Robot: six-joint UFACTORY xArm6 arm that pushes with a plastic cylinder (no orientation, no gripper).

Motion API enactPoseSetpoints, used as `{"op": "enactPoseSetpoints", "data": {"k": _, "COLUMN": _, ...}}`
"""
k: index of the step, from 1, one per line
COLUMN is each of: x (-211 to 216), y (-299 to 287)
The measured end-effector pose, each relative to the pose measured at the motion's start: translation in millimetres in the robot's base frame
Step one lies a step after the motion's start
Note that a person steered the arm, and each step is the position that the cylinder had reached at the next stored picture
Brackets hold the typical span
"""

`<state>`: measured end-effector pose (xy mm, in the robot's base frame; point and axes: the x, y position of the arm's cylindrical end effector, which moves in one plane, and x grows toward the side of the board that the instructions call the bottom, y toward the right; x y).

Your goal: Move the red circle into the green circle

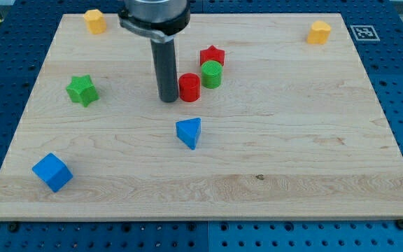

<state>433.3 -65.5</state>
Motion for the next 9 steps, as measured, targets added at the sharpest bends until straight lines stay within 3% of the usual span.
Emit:
{"op": "enactPoseSetpoints", "data": {"k": 1, "x": 22.0, "y": 19.5}}
{"op": "enactPoseSetpoints", "data": {"k": 2, "x": 12.8, "y": 48.8}}
{"op": "enactPoseSetpoints", "data": {"k": 6, "x": -34.1, "y": 7.6}}
{"op": "enactPoseSetpoints", "data": {"k": 9, "x": -24.7, "y": 30.4}}
